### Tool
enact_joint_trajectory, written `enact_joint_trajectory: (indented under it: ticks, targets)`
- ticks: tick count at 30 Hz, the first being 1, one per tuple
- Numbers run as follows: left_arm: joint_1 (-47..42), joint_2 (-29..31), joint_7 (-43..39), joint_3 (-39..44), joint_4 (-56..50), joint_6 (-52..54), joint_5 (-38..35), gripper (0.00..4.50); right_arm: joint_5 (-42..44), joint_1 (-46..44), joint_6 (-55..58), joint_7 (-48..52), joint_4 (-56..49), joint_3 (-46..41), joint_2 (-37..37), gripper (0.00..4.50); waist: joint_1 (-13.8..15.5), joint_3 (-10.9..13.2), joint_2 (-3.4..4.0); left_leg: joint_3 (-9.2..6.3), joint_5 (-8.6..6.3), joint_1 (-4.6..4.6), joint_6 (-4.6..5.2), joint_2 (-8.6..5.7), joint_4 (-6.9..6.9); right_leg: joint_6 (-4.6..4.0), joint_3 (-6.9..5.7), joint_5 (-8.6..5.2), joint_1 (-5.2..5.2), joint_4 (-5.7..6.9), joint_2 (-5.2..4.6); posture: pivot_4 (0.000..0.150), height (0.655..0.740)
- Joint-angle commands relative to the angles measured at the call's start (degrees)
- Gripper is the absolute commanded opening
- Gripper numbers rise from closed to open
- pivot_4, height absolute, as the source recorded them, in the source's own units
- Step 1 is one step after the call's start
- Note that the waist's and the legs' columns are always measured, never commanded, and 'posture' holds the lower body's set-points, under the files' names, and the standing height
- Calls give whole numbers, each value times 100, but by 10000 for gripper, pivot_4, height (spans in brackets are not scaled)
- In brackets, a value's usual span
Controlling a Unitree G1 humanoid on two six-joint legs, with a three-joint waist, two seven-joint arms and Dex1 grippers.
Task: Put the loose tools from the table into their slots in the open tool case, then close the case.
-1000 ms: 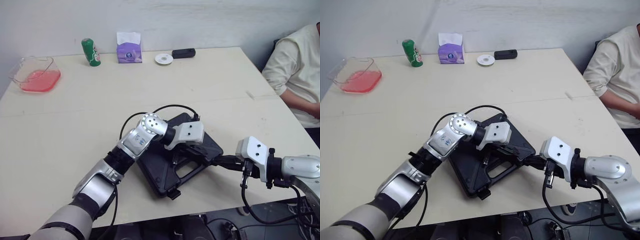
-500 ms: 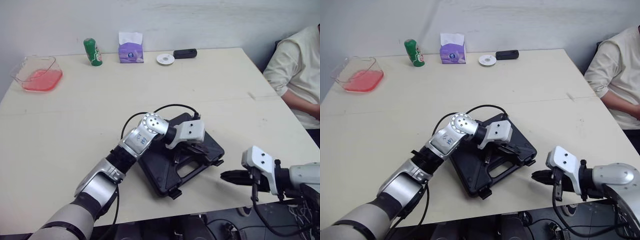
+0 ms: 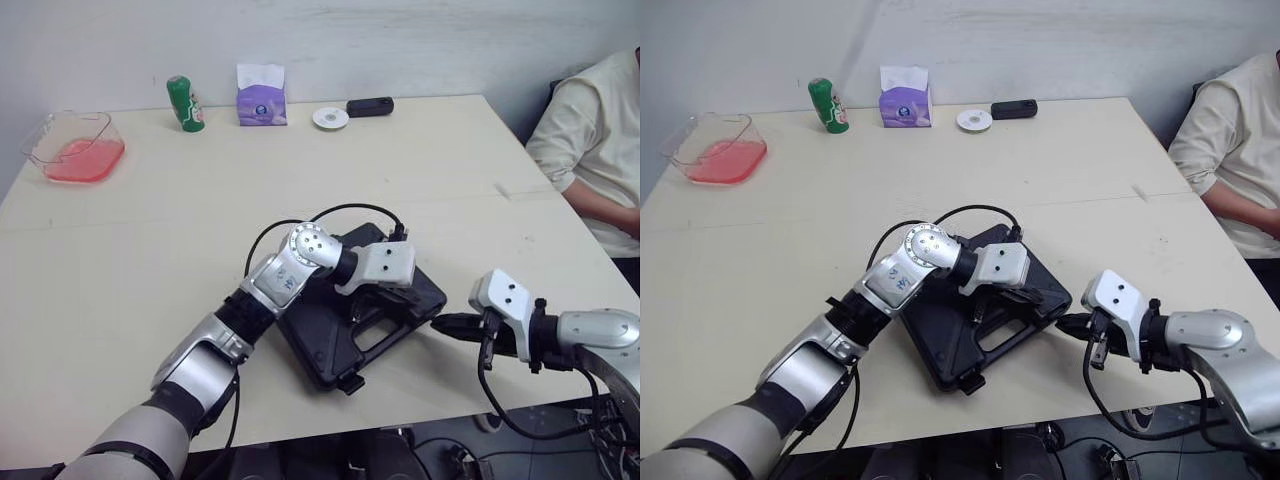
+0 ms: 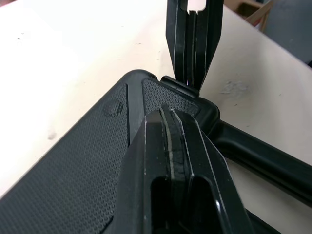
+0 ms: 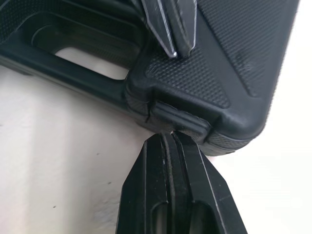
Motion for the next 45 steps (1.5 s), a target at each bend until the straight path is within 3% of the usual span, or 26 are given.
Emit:
enact_joint_trajectory:
  ticks: [1,15,21,27,32,43,45]
  targets:
    - [276,125,-25,-459,544,218,605,309,-3,-337,-140,-96,-91,23,96,0,-10,0,0,0,0,0,0,0,0,0,0,0,0,0,0,1500,7244]
    - [226,60,54,-342,716,192,588,309,-182,-594,-75,-149,5,218,264,0,-20,-4,-4,0,-1,4,-1,6,0,-11,0,6,0,-3,6,1500,7244]
    - [-57,357,-523,966,-47,1079,-764,309,206,405,46,518,-557,-466,-352,0,-20,10,17,-14,4,-42,-4,5,-1,-10,-8,6,-38,-4,13,1500,7244]
    - [237,1353,-1614,1595,-1758,2373,-2088,309,626,796,143,709,-1104,-432,-351,0,8,28,36,-35,46,-87,-67,4,-3,-18,-8,6,-92,4,33,1500,7244]
    - [1012,2385,-2410,1333,-2985,2620,-2451,309,753,624,312,443,-1542,241,-133,0,-5,28,38,-32,47,-98,-69,-1,-1,-17,-2,5,-107,3,33,1500,7244]
    - [1487,2585,-1890,440,-2857,1455,-1083,309,569,219,330,267,-1644,1372,2,0,110,28,38,-32,48,-100,-35,-24,2,-6,14,18,-105,1,37,1500,7244]
    - [1681,2732,-1756,112,-2809,837,-496,309,485,79,305,195,-1612,1652,127,0,127,23,36,-33,48,-99,-37,-21,2,-7,13,18,-104,0,37,1500,7244]
